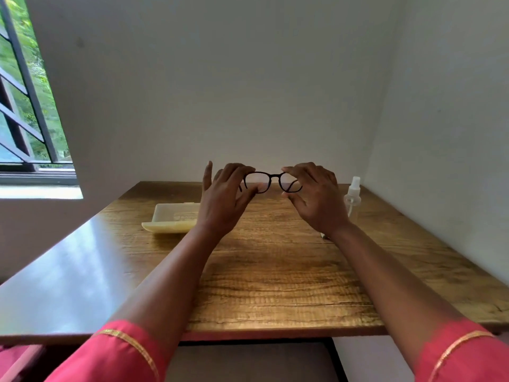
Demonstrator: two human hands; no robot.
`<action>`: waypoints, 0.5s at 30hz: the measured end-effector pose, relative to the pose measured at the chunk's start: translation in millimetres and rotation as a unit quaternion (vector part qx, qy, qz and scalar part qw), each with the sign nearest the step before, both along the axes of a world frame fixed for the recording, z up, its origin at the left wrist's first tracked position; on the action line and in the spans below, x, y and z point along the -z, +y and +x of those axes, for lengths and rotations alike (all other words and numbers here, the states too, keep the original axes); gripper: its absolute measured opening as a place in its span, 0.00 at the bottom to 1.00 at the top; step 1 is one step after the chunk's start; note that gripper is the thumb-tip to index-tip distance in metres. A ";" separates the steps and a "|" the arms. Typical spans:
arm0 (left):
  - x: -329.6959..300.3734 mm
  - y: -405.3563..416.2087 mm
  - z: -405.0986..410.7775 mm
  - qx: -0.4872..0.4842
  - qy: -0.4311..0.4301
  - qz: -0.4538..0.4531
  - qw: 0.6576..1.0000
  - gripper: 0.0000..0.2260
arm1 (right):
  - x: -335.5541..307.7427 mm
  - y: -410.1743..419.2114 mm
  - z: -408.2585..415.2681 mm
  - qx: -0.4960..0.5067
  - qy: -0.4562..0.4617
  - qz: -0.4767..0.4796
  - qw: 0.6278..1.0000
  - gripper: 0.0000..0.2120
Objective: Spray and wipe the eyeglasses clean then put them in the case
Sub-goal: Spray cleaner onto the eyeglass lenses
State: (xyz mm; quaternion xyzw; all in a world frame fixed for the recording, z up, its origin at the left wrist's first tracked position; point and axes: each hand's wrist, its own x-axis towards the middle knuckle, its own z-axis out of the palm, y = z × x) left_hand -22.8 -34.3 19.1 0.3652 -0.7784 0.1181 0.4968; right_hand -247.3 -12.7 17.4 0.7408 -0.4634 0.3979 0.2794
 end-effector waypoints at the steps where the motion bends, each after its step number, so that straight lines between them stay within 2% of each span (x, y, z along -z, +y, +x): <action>1: 1.1 -1.2 0.7 0.002 -0.004 -0.001 1.000 0.22 | -0.2 -1.0 0.5 -0.004 -0.006 -0.003 1.000 0.23; 4: 1.3 -3.8 1.4 -0.005 -0.016 -0.021 1.000 0.26 | -1.7 -2.7 -1.0 -0.017 -0.020 -0.006 1.000 0.23; 7: -0.1 -2.1 -2.1 -0.001 0.004 -0.027 1.000 0.24 | -3.3 -2.8 -1.7 -0.027 -0.027 0.006 0.999 0.23; 15: -8.7 5.4 0.2 0.018 0.027 -0.033 0.999 0.27 | -7.4 1.2 -2.0 -0.081 -0.069 0.030 0.994 0.23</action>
